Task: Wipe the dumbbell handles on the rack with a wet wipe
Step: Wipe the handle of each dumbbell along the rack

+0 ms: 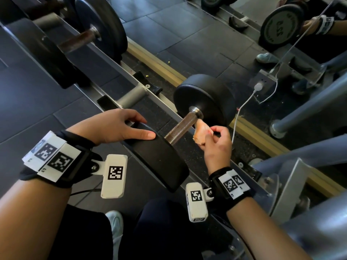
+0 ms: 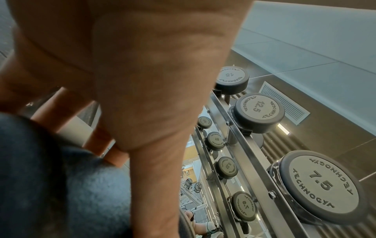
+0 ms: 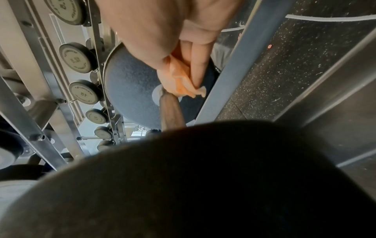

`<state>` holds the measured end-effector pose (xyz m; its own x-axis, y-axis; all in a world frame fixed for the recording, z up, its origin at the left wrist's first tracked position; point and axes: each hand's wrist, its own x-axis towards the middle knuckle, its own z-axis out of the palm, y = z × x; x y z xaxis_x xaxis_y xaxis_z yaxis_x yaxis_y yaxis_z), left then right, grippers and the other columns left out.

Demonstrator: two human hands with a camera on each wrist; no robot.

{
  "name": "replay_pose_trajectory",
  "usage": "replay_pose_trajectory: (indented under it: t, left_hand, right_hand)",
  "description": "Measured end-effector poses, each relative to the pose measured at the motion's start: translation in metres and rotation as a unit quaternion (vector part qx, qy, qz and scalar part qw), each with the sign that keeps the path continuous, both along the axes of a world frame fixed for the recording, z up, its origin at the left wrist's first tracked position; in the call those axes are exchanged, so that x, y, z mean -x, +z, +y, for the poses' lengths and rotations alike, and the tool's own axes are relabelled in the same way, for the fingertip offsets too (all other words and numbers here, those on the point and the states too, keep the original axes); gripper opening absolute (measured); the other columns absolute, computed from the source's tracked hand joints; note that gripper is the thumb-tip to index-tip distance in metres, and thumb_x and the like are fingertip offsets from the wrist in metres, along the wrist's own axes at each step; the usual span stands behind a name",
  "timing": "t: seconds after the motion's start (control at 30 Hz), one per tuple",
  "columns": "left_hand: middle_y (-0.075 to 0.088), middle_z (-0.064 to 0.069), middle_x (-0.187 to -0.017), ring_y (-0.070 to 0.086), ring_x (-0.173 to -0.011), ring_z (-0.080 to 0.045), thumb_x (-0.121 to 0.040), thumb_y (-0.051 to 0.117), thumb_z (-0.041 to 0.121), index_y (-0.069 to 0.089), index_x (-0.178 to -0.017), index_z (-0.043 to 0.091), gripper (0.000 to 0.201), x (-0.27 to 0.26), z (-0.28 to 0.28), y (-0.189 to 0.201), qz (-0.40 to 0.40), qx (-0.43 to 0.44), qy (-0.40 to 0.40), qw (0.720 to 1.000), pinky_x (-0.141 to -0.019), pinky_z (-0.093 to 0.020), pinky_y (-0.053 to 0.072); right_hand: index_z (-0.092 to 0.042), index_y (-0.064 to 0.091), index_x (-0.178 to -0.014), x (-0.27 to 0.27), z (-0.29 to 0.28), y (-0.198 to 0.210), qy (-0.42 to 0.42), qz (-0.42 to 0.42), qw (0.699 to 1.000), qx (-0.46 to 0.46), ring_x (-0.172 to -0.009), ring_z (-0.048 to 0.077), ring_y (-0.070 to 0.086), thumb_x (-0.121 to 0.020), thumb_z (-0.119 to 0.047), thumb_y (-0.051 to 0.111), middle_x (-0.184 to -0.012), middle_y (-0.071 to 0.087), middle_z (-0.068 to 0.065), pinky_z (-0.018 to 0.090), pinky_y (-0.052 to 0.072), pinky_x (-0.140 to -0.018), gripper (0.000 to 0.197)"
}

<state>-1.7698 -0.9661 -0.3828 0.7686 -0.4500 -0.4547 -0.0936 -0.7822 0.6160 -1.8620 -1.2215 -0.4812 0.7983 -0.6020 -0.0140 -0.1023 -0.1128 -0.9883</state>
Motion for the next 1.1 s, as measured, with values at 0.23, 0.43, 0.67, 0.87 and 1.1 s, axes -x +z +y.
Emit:
replay_pose_trajectory:
  t: [0.23, 0.43, 0.67, 0.87, 1.1]
  left_hand:
    - [0.057, 0.010, -0.119, 0.056, -0.105, -0.010, -0.048, 0.058, 0.081, 0.058, -0.120, 0.039, 0.083, 0.001, 0.000, 0.000, 0.002, 0.009, 0.001, 1.000, -0.090, -0.031, 0.041]
    - [0.058, 0.011, -0.117, 0.056, -0.103, -0.007, -0.052, 0.059, 0.084, 0.058, -0.118, 0.040, 0.080, 0.002, -0.001, 0.000, 0.004, 0.014, 0.002, 1.000, -0.084, -0.028, 0.040]
    - [0.061, 0.013, -0.110, 0.058, -0.100, -0.005, -0.038, 0.057, 0.088, 0.060, -0.114, 0.042, 0.089, 0.004, -0.001, 0.002, 0.017, 0.039, 0.005, 0.999, -0.075, -0.020, 0.040]
    - [0.060, 0.014, -0.112, 0.058, -0.098, -0.004, -0.034, 0.057, 0.090, 0.060, -0.114, 0.041, 0.094, 0.005, -0.001, 0.002, 0.016, 0.045, 0.008, 0.999, -0.073, -0.017, 0.039]
    - [0.060, 0.014, -0.110, 0.058, -0.099, -0.005, -0.035, 0.058, 0.089, 0.061, -0.114, 0.041, 0.092, 0.005, -0.001, -0.001, 0.016, 0.049, 0.011, 0.999, -0.076, -0.021, 0.041]
  right_hand:
    - [-0.032, 0.066, -0.121, -0.009, 0.010, -0.002, 0.088, 0.016, 0.995, -0.052, -0.107, 0.007, 0.064, -0.099, -0.017, 0.056, -0.109, 0.065, -0.019, 0.023, 0.057, -0.084, 0.029]
    - [-0.036, 0.076, -0.107, 0.008, 0.025, -0.002, 0.155, 0.025, 0.970, -0.187, -0.111, 0.014, 0.068, -0.092, -0.018, 0.066, -0.115, 0.073, -0.003, 0.024, 0.057, -0.086, 0.025]
    - [-0.024, 0.077, -0.106, 0.019, 0.016, 0.007, 0.248, 0.056, 0.951, -0.175, -0.105, 0.013, 0.070, -0.090, -0.019, 0.069, -0.108, 0.076, -0.001, 0.023, 0.057, -0.087, 0.019]
    - [-0.031, 0.072, -0.110, -0.002, 0.001, 0.014, 0.119, 0.007, 0.978, -0.169, -0.107, 0.011, 0.068, -0.095, -0.005, 0.060, -0.115, 0.070, -0.006, 0.021, 0.056, -0.085, 0.032]
    - [-0.031, 0.074, -0.115, 0.022, 0.023, -0.006, 0.273, 0.044, 0.953, -0.125, -0.113, 0.013, 0.066, -0.098, -0.013, 0.058, -0.115, 0.073, -0.005, 0.029, 0.053, -0.097, 0.030]
